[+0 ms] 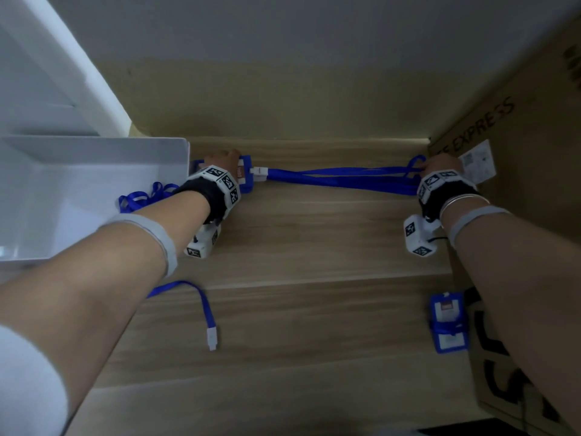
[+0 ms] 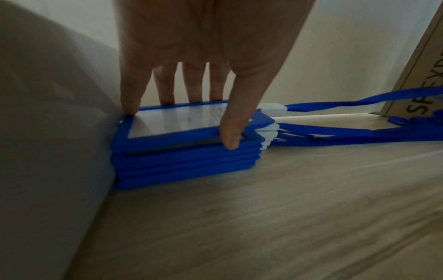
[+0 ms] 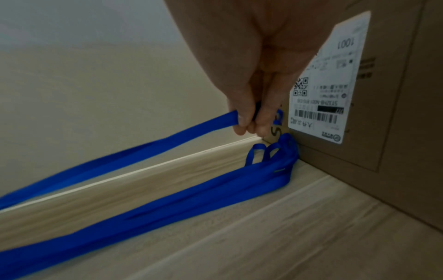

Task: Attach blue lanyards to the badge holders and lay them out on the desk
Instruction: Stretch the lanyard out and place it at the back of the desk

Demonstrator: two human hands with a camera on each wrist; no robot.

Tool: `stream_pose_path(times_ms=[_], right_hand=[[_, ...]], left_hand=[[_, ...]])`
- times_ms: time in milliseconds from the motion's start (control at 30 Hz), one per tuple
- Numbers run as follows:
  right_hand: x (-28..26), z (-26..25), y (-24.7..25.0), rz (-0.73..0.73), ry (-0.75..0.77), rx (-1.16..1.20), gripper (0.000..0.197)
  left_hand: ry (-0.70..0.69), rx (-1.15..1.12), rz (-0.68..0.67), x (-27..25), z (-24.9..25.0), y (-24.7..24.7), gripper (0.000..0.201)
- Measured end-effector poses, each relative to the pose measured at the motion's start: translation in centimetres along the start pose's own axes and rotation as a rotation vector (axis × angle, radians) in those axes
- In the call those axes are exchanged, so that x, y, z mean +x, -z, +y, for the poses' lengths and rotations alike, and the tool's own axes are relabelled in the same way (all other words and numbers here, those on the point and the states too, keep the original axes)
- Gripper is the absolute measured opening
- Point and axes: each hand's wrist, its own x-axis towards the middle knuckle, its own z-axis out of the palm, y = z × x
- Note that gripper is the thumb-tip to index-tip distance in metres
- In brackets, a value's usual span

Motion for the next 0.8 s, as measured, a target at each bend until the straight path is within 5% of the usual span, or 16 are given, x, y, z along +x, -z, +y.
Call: stream_pose_path(times_ms=[100,200,300,467,700,800], right_hand=[[0.6,-0.3,0.0,0.012,-0.105,0.015,0.020],[0.9,-0.4,-0.3,0.023,-0.039,-0.040,0.032],[0.7,-0.5,-0.9,-0.012,-0.148,0.157,0.029],[2.8,0.2,-2.3,0.004,-0.122,0.093,0.029],[3.7,0.5,-3.9,-0.020,-0.085,0.294,0.038],[3.1,0.4,-3.7,-0.048,-0.104,0.153,0.036]], left_hand=[[0.013,0.006,-0.017,0.4,-0.1,0.0,0.070],[0.013,0.031,-0.022,0.7,0.0,0.0,0.068],[0.011,0.059,-0.053,1.0,0.0,-0.2,0.069],[0.018,0.116,-0.046,1.2,-0.1,-0.3,0.059],[0.035,0.150,-0.046,1.2,0.0,-0.1,0.060],[0.037,0.128,-0.044,1.2,-0.1,-0.1,0.064]])
